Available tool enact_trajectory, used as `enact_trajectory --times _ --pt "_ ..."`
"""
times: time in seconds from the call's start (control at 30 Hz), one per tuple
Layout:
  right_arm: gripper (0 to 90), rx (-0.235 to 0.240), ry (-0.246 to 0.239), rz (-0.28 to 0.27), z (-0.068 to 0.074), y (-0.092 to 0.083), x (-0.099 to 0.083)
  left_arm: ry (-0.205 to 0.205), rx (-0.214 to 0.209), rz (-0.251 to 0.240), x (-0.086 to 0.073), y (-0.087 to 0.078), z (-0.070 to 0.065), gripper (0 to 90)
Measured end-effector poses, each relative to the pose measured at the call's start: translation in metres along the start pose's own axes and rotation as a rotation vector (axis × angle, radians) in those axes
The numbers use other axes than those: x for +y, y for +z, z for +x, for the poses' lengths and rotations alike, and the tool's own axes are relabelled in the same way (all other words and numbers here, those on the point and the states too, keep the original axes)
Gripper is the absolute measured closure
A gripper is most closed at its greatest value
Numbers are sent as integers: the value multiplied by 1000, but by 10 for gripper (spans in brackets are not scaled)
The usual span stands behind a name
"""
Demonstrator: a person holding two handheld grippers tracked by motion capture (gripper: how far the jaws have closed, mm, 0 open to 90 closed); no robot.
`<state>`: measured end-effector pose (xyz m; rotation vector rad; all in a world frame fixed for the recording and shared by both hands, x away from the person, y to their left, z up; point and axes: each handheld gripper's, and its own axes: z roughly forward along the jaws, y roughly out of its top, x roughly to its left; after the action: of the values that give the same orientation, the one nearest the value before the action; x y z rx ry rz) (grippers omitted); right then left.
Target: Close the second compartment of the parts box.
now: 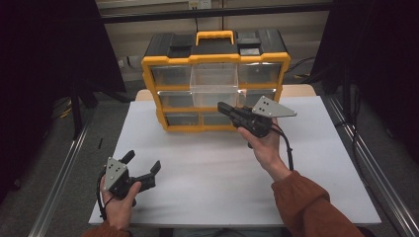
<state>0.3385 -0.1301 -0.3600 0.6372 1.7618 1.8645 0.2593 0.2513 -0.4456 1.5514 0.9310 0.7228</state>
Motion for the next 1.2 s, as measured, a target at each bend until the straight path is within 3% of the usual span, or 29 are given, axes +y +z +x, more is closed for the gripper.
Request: enact_trajectory --times 0.13,0.37,0.7,1.2 --pt "900 -5 -2 5 -2 2 -2 -18 9 1 0 -1 2 39" --pt "900 -12 -15 22 -3 5 -3 -13 10 0 0 -1 1 39" --pt "900 -14 1 -5 -6 7 -5 -6 2 -5 -1 -1 2 39" --pt "900 -23 4 -3 -7 13 -1 -9 13 -3 -1 -1 2 39"
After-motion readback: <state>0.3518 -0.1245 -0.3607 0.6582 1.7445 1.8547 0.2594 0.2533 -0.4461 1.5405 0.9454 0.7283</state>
